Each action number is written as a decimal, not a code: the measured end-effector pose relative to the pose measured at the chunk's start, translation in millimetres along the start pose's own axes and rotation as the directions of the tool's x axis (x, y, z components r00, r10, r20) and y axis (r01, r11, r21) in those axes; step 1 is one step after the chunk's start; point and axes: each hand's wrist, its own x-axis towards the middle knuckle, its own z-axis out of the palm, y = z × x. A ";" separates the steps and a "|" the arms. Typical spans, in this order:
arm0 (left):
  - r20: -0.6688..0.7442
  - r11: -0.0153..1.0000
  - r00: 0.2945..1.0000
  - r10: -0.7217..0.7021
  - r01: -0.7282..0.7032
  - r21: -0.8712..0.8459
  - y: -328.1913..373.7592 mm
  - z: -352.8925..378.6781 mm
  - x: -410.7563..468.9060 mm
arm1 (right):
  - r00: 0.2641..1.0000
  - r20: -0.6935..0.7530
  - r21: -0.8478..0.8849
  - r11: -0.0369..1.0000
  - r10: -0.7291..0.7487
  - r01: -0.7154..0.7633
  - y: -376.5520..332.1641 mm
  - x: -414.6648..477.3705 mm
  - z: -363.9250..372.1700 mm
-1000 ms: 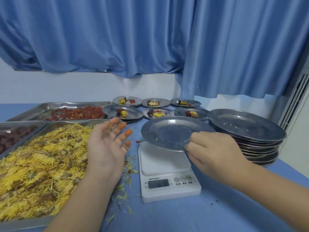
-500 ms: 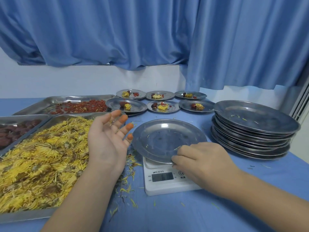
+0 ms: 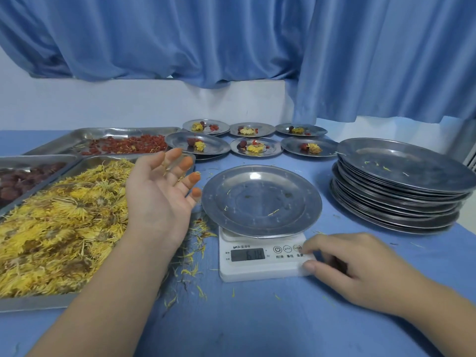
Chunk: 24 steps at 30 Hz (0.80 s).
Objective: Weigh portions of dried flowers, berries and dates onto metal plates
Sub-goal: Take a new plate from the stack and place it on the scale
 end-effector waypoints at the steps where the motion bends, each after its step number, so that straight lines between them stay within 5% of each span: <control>1: -0.001 1.000 1.000 0.001 -0.001 0.001 0.3 -0.3 0.3 | 1.000 0.023 0.013 1.000 -0.009 0.008 -1.3 0.5 1.1; 24: -0.048 0.977 0.999 -0.019 0.028 0.210 -4.6 3.8 -1.5 | 0.994 0.072 0.078 0.993 0.084 -0.089 -10.4 5.8 1.4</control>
